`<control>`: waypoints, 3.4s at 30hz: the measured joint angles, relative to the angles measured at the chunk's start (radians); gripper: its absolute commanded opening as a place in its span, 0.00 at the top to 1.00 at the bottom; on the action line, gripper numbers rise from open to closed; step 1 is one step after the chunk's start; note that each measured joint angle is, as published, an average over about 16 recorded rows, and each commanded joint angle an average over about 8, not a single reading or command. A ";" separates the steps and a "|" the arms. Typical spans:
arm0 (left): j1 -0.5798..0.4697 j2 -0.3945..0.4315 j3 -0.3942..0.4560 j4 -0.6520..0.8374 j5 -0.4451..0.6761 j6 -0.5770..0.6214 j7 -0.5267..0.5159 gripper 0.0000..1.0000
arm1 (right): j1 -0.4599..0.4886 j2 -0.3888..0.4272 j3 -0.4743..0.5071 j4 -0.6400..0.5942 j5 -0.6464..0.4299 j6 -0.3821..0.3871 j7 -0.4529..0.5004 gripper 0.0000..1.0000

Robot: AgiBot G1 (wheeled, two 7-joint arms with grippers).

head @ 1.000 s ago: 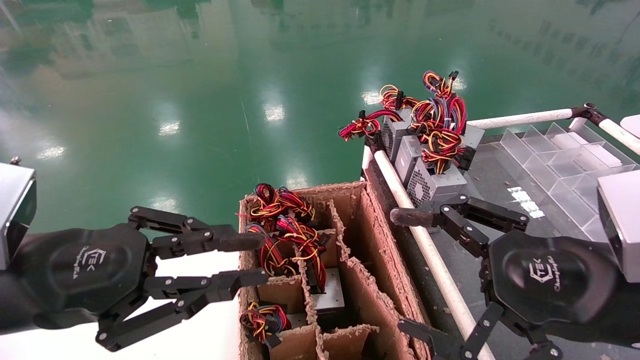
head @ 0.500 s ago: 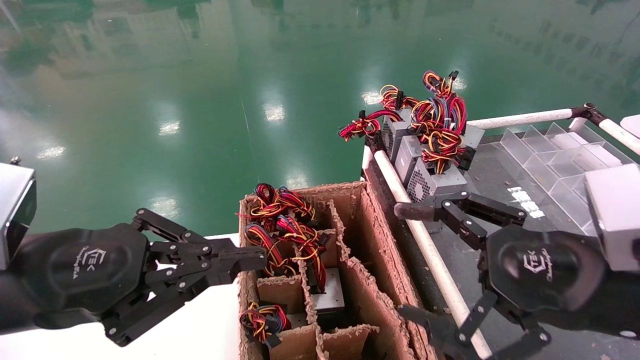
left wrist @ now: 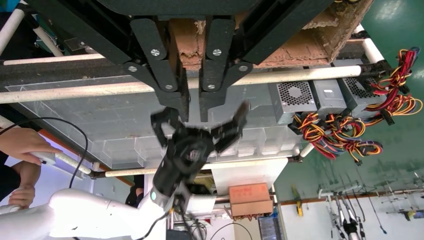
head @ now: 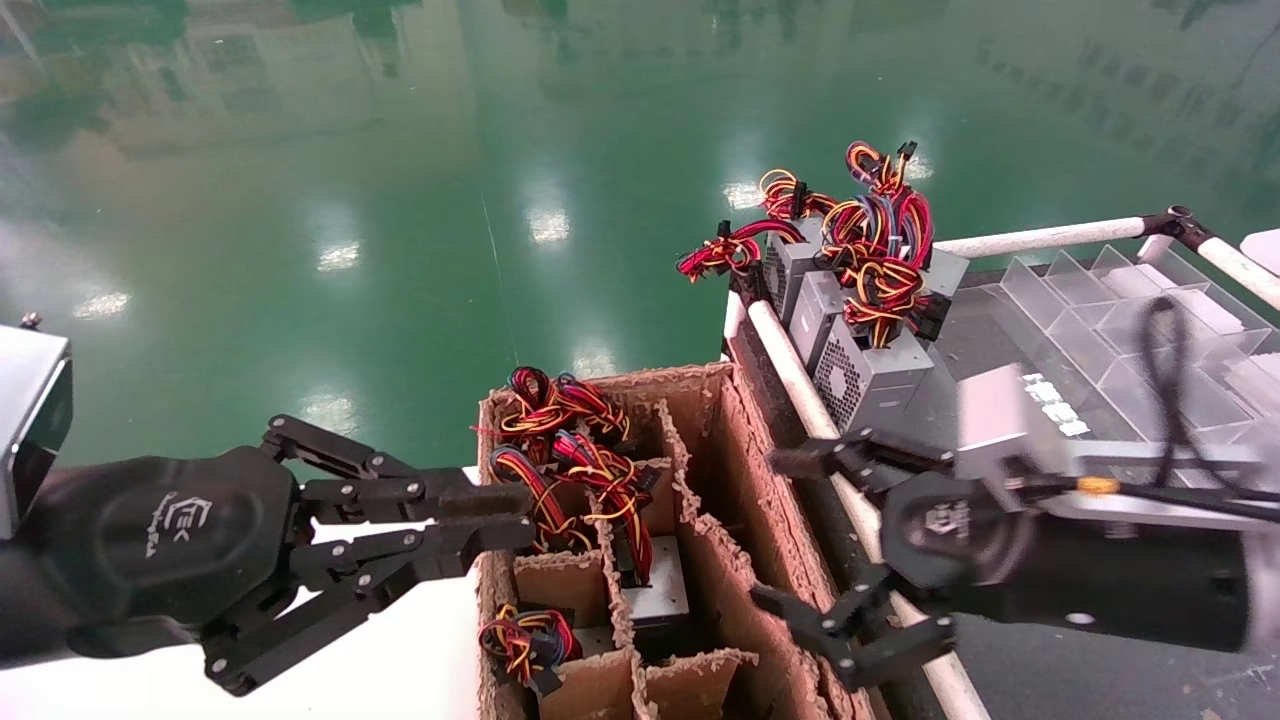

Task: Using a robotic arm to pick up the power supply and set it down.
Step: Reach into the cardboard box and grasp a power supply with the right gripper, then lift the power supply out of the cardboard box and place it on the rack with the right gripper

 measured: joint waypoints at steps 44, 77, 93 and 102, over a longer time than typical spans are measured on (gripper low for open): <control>0.000 -0.001 0.002 0.000 -0.001 -0.001 0.001 0.00 | -0.031 -0.370 -0.243 0.106 -0.428 0.316 0.121 1.00; -0.001 -0.001 0.003 0.000 -0.002 -0.001 0.001 0.00 | -0.036 -0.403 -0.208 -0.047 -0.335 0.292 0.069 1.00; -0.001 -0.001 0.003 0.000 -0.002 -0.001 0.002 0.00 | -0.049 -0.375 -0.154 -0.074 -0.233 0.251 0.029 1.00; -0.001 -0.001 0.003 0.000 -0.002 -0.001 0.002 0.00 | -0.049 -0.332 -0.100 -0.063 -0.144 0.219 0.035 1.00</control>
